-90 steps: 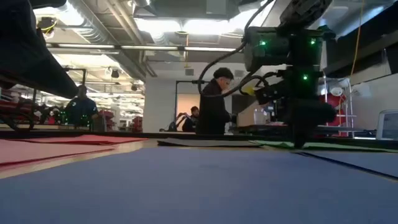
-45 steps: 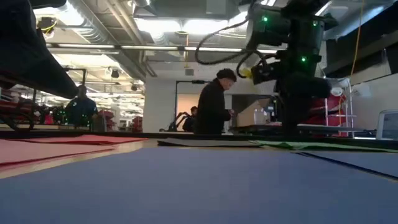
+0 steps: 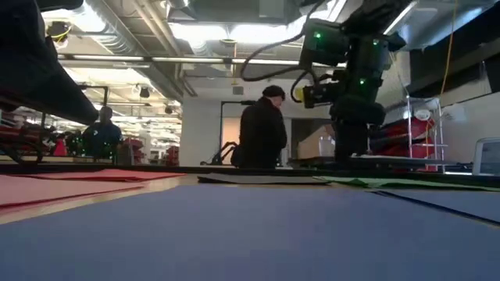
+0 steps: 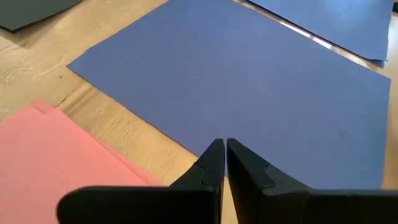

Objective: Organize paper
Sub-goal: Stack the green paper on the stacked green paper

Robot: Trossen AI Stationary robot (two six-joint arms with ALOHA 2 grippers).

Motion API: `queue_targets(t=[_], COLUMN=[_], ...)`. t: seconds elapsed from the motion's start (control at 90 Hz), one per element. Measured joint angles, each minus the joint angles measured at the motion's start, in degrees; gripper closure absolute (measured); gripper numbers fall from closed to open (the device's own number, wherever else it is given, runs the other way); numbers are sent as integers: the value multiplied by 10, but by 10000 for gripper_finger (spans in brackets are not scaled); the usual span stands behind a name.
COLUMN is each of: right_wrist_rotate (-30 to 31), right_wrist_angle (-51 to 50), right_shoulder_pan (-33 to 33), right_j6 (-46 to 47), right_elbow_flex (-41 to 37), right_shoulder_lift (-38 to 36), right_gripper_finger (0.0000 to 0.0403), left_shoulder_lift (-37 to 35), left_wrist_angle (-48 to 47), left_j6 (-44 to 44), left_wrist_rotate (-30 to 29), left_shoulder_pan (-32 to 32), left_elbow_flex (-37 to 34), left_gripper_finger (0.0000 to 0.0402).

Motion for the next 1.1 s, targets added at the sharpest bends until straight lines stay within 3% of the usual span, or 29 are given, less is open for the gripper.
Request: queue_targets(t=[0.878, 1.1], right_wrist_rotate=[-49, -59], right_wrist_angle=[-2, -71], right_shoulder_pan=[1, 20], right_j6=[19, 20], right_elbow_flex=[-42, -16], right_shoulder_lift=[0, -15], right_gripper_finger=[403, 403], left_shoulder_lift=[0, 0], left_wrist_angle=[0, 0], left_j6=[2, 2], left_wrist_rotate=[2, 2], left_shoulder_pan=[0, 0], left_elbow_flex=[0, 0], left_gripper_finger=[402, 402])
